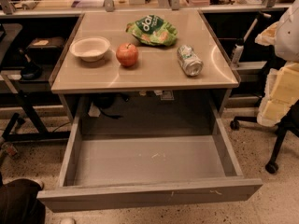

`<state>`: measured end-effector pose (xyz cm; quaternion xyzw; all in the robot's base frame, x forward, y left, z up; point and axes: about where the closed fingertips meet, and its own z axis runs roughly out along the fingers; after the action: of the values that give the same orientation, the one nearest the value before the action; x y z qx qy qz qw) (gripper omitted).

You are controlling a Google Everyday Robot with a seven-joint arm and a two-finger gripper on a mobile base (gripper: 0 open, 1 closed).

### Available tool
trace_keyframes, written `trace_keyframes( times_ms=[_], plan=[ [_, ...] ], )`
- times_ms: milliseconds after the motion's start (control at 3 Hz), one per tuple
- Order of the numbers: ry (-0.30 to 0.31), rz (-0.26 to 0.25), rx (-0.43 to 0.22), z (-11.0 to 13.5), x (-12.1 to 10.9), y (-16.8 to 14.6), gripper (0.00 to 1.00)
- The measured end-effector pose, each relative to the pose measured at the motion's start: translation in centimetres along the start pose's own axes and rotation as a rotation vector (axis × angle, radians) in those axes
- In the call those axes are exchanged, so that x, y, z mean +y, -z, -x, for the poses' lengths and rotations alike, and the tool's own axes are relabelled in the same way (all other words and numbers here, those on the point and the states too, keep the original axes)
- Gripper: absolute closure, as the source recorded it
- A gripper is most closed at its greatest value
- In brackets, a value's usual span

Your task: Place 7up can into top drawer

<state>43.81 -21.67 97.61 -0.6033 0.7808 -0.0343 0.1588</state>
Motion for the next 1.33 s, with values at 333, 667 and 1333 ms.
trace_keyframes(
  times_ms=[333, 667, 1333],
  plan=[
    [0.0, 0.0, 0.0, 0.0, 0.0, 0.0, 0.0],
    [-0.081, -0.004, 0.016, 0.0, -0.9, -0.5, 0.0],
    [-0.294, 0.041, 0.056, 2.6, -5.5, -3.4, 0.0]
  ],
)
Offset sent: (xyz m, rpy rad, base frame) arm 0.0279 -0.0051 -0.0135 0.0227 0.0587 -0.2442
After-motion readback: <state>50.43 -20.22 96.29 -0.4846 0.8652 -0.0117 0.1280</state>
